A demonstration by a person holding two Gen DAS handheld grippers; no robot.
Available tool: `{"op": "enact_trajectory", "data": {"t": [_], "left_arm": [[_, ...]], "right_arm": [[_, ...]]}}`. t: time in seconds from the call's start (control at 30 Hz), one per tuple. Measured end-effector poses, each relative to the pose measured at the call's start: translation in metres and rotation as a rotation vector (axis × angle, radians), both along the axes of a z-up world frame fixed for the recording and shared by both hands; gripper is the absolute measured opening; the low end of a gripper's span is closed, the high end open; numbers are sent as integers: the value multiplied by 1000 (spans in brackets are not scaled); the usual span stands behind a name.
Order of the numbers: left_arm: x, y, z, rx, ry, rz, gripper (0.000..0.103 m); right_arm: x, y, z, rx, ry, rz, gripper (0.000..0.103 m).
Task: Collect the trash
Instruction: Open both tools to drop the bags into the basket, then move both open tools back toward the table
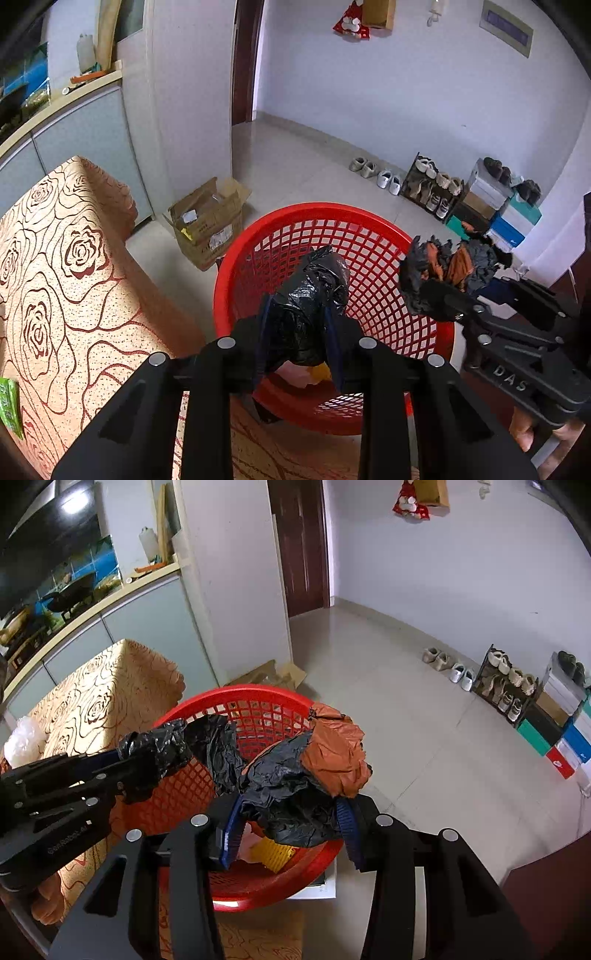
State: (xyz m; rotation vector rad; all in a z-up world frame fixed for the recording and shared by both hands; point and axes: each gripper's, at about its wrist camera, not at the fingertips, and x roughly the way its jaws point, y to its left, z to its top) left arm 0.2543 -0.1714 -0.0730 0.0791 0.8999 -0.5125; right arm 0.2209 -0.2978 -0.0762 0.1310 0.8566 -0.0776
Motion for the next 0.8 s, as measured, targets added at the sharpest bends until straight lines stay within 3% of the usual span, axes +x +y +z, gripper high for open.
{"op": "enact_trajectory", "data": {"t": [0.13, 0.2, 0.27, 0.43, 0.8], "left_arm": [[0, -4, 3, -3, -4, -13, 36], [0, -4, 4, -7, -7, -13, 50], [0, -2, 4, -16, -1, -10, 57], [1, 4, 6, -23, 4, -5, 60], [-17, 28, 29, -19, -76, 83, 64]], "right_arm": [[2, 1, -2, 6, 7, 11, 47], [3, 2, -4, 10, 9, 17, 49], [3, 3, -4, 12, 8, 20, 51], [1, 4, -4, 16, 3, 16, 59], [-13, 4, 13, 14, -49, 1, 59]]}}
